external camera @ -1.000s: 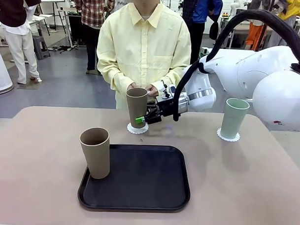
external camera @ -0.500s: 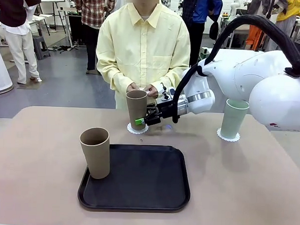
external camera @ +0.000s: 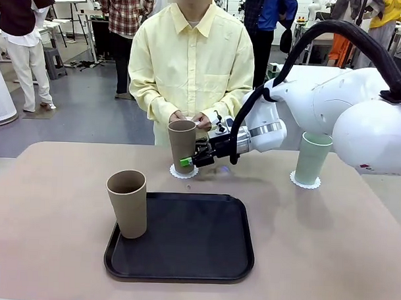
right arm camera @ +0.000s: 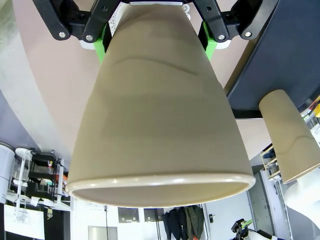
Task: Place coasters on the table and set cups on them.
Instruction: Take one Reusable plastic cup from the Flat Tray and place it on a coaster set by the human.
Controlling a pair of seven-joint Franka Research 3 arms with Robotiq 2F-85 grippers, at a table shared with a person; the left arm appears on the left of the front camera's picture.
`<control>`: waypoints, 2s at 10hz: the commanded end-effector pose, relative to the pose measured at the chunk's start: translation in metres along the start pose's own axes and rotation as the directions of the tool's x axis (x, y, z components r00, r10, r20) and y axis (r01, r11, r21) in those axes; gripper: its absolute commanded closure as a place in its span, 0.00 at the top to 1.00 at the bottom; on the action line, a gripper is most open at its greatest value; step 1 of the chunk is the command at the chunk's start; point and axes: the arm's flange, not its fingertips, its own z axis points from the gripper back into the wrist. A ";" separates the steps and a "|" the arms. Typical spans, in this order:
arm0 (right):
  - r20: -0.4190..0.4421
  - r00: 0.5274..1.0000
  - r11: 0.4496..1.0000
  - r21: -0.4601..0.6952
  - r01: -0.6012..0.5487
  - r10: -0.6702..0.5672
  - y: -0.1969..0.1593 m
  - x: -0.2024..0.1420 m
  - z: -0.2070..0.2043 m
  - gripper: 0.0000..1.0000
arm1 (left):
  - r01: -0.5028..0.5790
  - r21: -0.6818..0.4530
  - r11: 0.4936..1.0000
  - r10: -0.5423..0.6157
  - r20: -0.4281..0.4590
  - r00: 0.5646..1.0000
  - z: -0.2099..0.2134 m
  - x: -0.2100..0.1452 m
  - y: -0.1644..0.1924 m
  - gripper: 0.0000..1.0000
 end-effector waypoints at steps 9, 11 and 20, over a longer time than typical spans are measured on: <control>-0.126 0.992 1.000 -0.009 0.024 -0.025 -0.012 -0.003 -0.004 1.00 | 0.005 -0.012 1.000 -0.005 0.008 1.000 0.001 0.001 -0.001 1.00; -0.176 0.984 0.999 -0.020 0.024 -0.028 -0.010 -0.002 -0.003 1.00 | 0.005 -0.012 1.000 -0.005 0.008 1.000 0.001 0.001 -0.001 1.00; -0.498 0.855 0.980 -0.189 0.056 -0.145 0.038 0.047 0.042 1.00 | 0.005 -0.012 1.000 -0.005 0.008 1.000 0.001 0.001 -0.001 1.00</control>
